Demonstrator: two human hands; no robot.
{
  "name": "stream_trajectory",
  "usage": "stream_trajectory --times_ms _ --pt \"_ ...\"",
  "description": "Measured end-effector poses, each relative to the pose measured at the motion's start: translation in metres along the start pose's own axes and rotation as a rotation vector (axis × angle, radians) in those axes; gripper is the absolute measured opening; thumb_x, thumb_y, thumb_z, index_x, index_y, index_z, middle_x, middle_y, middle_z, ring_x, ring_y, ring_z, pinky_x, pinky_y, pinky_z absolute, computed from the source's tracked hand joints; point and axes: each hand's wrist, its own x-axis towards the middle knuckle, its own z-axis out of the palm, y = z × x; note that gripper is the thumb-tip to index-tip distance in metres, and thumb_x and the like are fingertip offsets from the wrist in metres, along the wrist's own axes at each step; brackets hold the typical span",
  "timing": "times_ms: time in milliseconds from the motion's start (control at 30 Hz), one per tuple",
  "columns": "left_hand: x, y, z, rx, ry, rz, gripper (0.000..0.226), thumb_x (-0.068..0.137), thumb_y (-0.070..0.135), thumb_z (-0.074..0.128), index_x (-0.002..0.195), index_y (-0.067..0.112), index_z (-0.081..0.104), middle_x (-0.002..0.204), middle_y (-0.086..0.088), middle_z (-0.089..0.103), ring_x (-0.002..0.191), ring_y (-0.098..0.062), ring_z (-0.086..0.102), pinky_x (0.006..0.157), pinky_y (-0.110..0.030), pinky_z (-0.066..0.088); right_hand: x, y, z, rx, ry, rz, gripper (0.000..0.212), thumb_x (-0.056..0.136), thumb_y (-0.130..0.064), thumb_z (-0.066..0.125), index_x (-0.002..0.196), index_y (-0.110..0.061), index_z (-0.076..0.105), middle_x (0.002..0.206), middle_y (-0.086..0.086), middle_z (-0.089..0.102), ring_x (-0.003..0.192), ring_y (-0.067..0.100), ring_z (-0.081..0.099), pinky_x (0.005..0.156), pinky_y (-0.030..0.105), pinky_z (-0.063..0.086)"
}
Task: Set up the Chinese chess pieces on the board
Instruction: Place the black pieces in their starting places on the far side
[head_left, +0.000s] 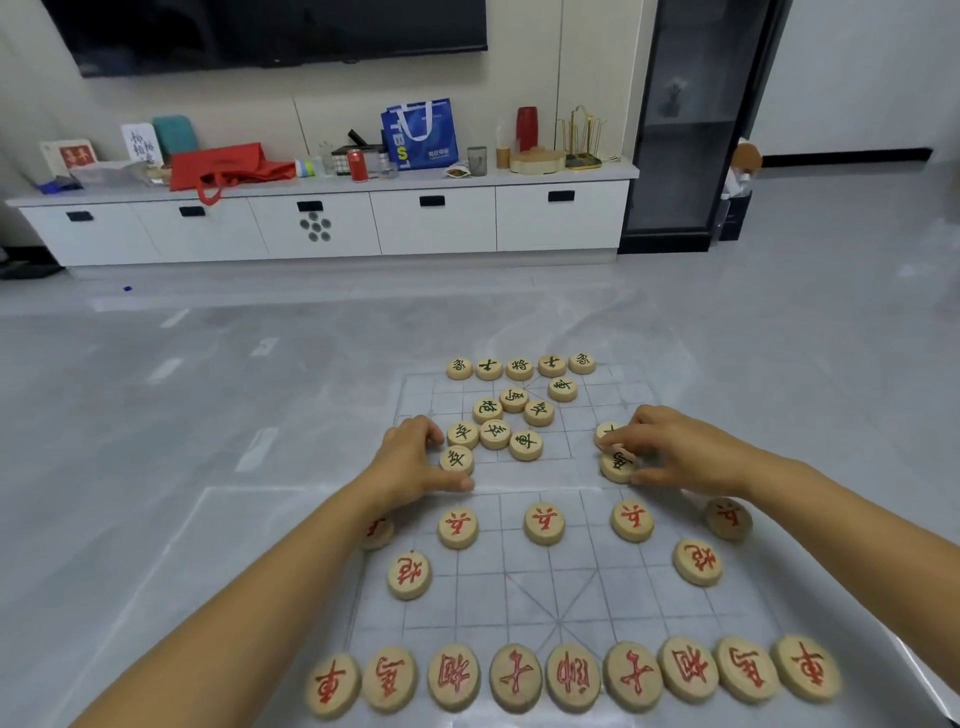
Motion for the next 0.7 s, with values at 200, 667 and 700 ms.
stream_trajectory --times_ms 200,667,700 --pt "-0.003 0.004 0.002 0.092 0.05 0.027 0.039 0.071 0.033 0.076 0.096 0.019 0.051 0.109 0.0 0.044 0.106 -0.02 0.042 0.089 -0.032 0.041 0.004 -0.007 0.0 -0.037 -0.013 0.005 0.042 0.085 -0.034 0.059 0.126 -0.031 0.051 0.101 -0.004 0.041 0.096 0.011 0.041 0.084 0.021 0.038" --pt "0.011 0.022 -0.009 0.225 -0.102 -0.069 0.046 0.069 0.042 0.076 0.096 0.015 0.051 0.105 -0.001 0.043 0.098 -0.019 0.04 0.08 -0.028 0.039 0.007 -0.015 -0.004 -0.106 -0.044 0.035 0.038 0.087 -0.033 0.057 0.124 -0.03 0.053 0.1 -0.008 0.04 0.094 0.012 0.045 0.085 0.025 0.044" --pt "0.013 0.024 -0.01 0.223 -0.116 -0.088 0.045 0.069 0.043 0.076 0.093 0.014 0.051 0.103 -0.002 0.045 0.096 -0.019 0.041 0.078 -0.028 0.039 0.008 -0.015 -0.004 -0.104 -0.047 0.035 0.038 0.087 -0.033 0.057 0.124 -0.03 0.052 0.1 -0.008 0.04 0.094 0.011 0.045 0.085 0.025 0.044"
